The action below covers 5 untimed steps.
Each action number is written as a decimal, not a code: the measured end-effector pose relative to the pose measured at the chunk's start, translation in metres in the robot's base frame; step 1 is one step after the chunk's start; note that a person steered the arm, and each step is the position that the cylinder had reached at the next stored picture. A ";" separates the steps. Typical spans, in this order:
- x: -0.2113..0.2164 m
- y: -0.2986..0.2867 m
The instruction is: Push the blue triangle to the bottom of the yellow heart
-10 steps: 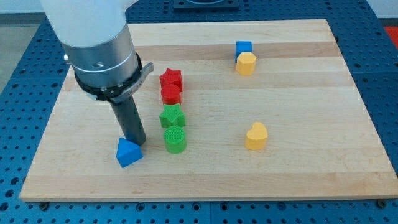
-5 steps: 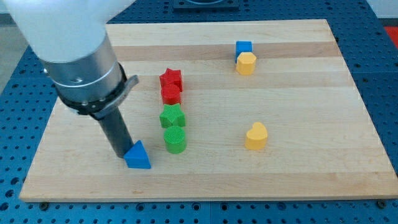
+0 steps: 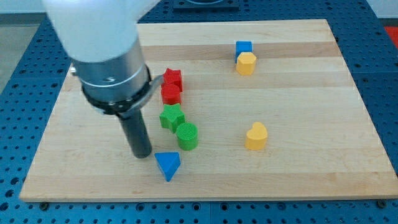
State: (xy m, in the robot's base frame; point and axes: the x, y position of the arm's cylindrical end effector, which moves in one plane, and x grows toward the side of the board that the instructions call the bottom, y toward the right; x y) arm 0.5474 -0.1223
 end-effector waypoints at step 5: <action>0.019 0.154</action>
